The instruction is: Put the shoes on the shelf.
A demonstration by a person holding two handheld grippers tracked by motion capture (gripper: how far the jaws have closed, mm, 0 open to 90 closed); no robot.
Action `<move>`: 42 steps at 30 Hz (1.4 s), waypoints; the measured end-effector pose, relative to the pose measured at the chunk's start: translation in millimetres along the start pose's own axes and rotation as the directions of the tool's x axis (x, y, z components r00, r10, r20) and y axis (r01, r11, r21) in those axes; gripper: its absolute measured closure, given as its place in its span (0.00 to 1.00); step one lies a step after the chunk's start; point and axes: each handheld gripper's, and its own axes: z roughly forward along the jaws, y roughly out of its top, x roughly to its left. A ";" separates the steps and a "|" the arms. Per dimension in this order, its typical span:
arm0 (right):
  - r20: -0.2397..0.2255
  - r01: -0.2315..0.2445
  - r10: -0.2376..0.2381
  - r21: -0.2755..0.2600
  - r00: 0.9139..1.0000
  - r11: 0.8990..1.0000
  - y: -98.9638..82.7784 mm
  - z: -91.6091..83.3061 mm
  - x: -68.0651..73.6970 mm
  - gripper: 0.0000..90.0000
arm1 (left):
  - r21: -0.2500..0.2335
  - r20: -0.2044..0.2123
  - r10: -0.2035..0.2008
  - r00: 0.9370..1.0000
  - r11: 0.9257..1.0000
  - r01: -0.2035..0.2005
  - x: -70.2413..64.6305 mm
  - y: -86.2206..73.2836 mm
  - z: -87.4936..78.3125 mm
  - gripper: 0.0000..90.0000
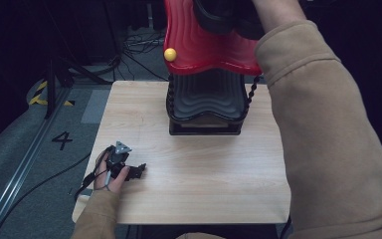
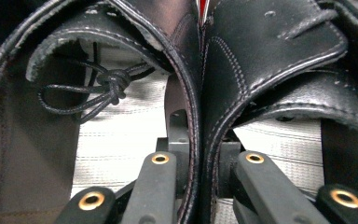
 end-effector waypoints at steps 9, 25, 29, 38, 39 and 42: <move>0.044 -0.005 0.009 -0.075 0.999 0.997 -4.0 36.4 10.2 0.91 | 0.000 0.000 0.000 1.000 1.000 0.000 0.0 0.0 0.1 0.00; 0.041 -0.045 0.048 -0.079 0.998 0.996 -19.2 68.5 13.1 0.90 | 0.010 0.008 -0.004 1.000 1.000 0.004 0.0 0.4 -0.5 0.00; 0.033 -0.043 0.045 -0.054 0.998 0.998 -24.3 78.8 12.1 0.89 | 0.010 0.007 -0.002 1.000 1.000 0.002 0.0 0.4 -0.5 0.00; 0.023 0.009 -0.008 -0.035 1.000 0.999 -26.9 85.3 15.0 0.82 | 0.010 0.002 0.001 1.000 1.000 -0.001 0.2 0.5 -0.7 0.00; 0.029 0.022 -0.021 -0.032 0.999 0.999 -27.2 85.9 16.5 0.82 | 0.007 0.001 0.001 1.000 1.000 -0.001 0.1 0.4 -0.5 0.00; 0.056 0.020 -0.020 -0.007 0.998 1.000 -27.1 87.8 14.7 0.79 | 0.006 0.002 0.001 1.000 1.000 -0.001 0.1 0.3 -0.4 0.00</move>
